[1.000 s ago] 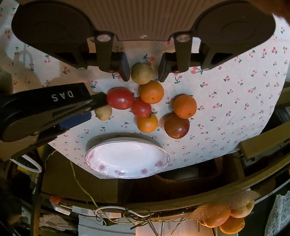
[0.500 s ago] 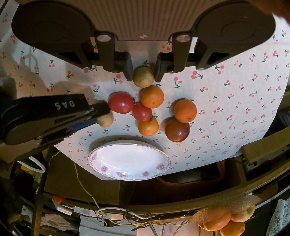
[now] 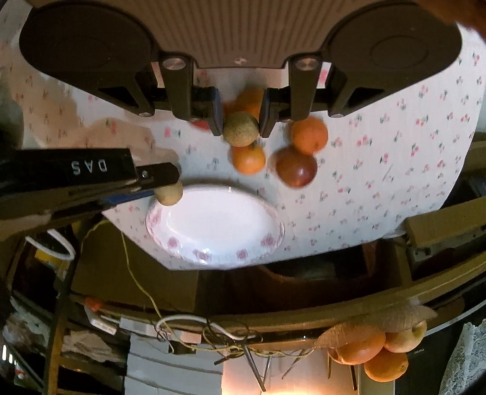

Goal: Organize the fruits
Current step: 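Carry both kiwis over the white plate and open both grippers to drop them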

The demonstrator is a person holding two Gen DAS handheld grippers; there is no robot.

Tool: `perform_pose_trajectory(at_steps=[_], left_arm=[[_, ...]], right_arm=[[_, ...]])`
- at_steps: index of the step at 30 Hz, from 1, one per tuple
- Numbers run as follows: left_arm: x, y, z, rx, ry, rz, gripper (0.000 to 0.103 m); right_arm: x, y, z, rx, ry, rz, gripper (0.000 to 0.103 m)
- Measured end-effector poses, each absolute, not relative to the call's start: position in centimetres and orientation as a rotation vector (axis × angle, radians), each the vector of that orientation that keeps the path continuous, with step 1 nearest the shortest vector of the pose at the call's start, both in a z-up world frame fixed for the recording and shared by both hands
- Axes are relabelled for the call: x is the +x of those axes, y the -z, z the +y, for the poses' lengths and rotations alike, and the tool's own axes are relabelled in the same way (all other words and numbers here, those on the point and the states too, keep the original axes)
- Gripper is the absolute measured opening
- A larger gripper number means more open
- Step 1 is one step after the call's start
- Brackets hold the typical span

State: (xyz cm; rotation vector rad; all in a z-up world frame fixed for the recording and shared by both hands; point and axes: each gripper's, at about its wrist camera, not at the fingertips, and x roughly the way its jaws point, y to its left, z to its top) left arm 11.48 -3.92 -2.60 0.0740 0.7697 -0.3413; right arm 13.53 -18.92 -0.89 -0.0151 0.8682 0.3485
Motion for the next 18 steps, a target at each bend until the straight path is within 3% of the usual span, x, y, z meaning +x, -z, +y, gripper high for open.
perform_pose_trajectory(at_steps=[18], left_arm=[[18.9,2.4,-7.0,0.096,0.381,0.744,0.031]], right_arm=[[18.0,1.7,-21.0,0.016,-0.235,0.857,0.024]])
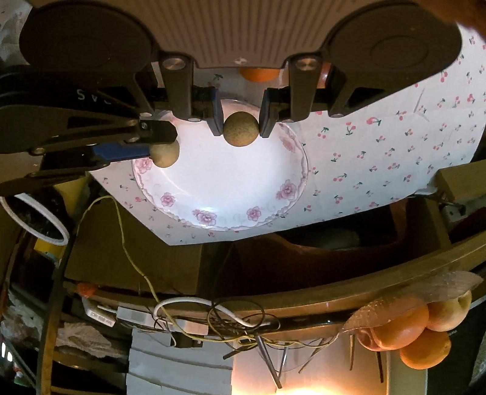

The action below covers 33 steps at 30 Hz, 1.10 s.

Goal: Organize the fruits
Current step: 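Carry both kiwis over the white plate and open both grippers to drop them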

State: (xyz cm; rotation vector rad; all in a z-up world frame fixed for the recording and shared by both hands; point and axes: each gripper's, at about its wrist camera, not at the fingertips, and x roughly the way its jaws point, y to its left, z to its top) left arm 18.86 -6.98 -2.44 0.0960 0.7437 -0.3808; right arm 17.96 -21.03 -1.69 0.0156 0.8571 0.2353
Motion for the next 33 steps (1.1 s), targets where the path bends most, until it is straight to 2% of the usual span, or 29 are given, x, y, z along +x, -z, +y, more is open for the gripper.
perform_pose_trajectory(at_steps=[14,28,33], left_arm=[[19.5,2.9,-6.8,0.096,0.360,0.770,0.034],[18.0,0.9,-5.3,0.067,0.379,0.770,0.040],[16.9,0.5,-4.4,0.074,0.393,0.780,0.042]], right_arm=[[18.6,2.0,-21.0,0.020,-0.230,0.861,0.028],[17.4,0.7,-20.7,0.020,-0.240,0.851,0.030],[16.5,0.2,-20.4,0.012,-0.261,0.857,0.033]])
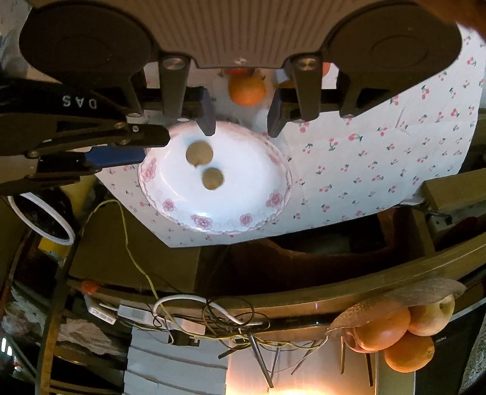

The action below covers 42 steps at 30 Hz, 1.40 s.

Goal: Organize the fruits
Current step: 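Carry both kiwis over the white plate and open both grippers to drop them, then grasp an orange tangerine with the left gripper while the right gripper grasps a red tomato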

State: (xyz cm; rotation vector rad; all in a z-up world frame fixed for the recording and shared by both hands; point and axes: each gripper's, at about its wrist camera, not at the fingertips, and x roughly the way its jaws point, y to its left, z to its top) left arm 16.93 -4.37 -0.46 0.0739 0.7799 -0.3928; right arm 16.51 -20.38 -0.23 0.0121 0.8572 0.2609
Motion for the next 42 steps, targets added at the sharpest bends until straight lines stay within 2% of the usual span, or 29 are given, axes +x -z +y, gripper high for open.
perform_pose_trajectory(at_steps=[13,18,28,35,38,40,42], left_arm=[[13.7,1.2,-1.0,0.117,0.441,0.840,0.044],[13.2,1.7,0.0,0.117,0.454,0.865,0.044],[12.6,2.4,0.5,0.131,0.501,0.888,0.045],[12.6,2.9,0.1,0.138,0.516,0.901,0.050],[12.7,3.2,-0.3,0.149,0.525,0.903,0.051],[12.7,3.4,-0.6,0.154,0.526,0.898,0.051],[12.9,3.6,-0.8,0.149,0.531,0.903,0.051]], right_arm=[[13.8,0.9,-18.4,-0.043,-0.404,0.942,0.035],[13.4,1.3,-17.0,-0.084,-0.473,0.957,0.041],[13.3,2.7,-14.8,-0.168,-0.557,0.993,0.041],[13.7,3.5,-14.6,-0.184,-0.548,1.016,0.041],[13.9,3.8,-14.5,-0.193,-0.545,1.030,0.038],[13.9,3.9,-14.4,-0.201,-0.540,1.027,0.029],[14.0,3.8,-14.6,-0.193,-0.529,1.034,0.029]])
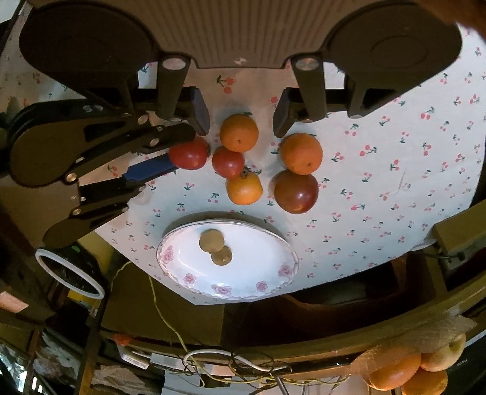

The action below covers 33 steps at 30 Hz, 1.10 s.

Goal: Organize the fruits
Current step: 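Grasp an orange tangerine with the left gripper while the right gripper grasps a red tomato, then lift the tangerine and tomato and carry both toward the white plate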

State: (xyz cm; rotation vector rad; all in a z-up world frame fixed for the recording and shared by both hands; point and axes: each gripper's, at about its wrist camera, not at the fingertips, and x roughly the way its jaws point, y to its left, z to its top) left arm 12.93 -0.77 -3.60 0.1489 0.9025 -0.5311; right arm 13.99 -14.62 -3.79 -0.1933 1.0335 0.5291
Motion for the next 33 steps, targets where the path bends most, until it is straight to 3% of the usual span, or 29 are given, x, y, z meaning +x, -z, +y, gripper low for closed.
perform_pose_trajectory(at_steps=[14,18,33], left_arm=[[13.6,5.7,-2.6,0.188,0.490,0.894,0.049],[13.3,5.7,-2.8,0.184,0.483,0.879,0.036],[8.7,4.6,-2.4,0.184,0.539,0.949,0.036]], right_arm=[[13.5,3.4,-17.5,-0.150,-0.439,1.060,0.028],[13.3,3.4,-17.9,-0.158,-0.428,1.059,0.029],[9.8,2.6,-17.7,-0.178,-0.422,1.057,0.028]])
